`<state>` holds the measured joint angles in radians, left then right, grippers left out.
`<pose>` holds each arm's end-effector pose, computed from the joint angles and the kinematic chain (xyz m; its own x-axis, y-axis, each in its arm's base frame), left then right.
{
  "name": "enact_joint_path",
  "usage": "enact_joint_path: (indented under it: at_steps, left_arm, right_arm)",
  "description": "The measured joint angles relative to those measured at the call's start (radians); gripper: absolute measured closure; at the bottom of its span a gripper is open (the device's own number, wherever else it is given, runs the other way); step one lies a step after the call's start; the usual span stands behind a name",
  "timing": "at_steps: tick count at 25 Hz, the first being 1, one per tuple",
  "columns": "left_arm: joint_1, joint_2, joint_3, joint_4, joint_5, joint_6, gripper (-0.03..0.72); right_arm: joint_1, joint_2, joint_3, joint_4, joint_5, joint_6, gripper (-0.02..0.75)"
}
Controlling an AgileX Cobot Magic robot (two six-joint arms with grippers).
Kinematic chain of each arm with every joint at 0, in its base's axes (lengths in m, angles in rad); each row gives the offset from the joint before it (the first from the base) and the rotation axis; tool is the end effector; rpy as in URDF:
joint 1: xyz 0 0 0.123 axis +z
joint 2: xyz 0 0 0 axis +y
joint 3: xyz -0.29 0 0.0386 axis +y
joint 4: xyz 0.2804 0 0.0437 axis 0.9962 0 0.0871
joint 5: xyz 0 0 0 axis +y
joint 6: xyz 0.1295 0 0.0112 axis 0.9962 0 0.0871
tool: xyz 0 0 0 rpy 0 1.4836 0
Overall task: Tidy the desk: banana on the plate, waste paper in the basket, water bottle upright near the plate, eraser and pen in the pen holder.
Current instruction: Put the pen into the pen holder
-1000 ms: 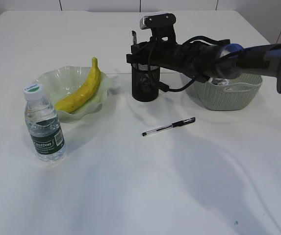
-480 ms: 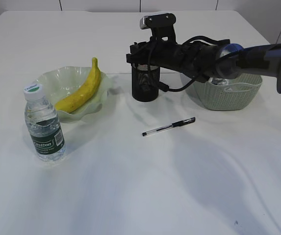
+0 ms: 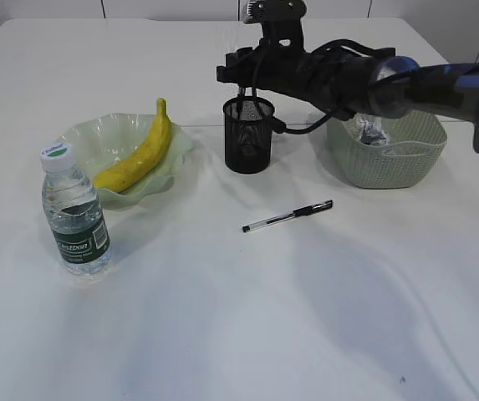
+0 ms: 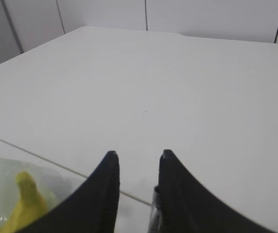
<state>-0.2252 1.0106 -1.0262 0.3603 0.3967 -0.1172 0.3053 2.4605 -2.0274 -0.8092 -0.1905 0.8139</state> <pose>0.2792 -0.0457 0.4027 -0.2345 0.2728 -0.9331 0.1473 0.9587 0.2433 0.6130 0.2118 0.1702 -0.2080 -0.0512 -0.9768 -0.4226 0.9053 0.0426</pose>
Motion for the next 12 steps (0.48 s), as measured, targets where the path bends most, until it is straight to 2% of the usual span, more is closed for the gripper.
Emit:
enact_joint_path:
  at_steps: [4, 12]
  left_arm:
    - [0.0, 0.0, 0.0, 0.0, 0.002, 0.0, 0.222]
    - [0.0, 0.0, 0.0, 0.0, 0.004, 0.0, 0.222]
  right_arm:
    - [0.0, -0.005, -0.014, 0.005, 0.064, 0.035, 0.518]
    - [0.0, -0.017, -0.042, 0.009, 0.08, 0.052, 0.514]
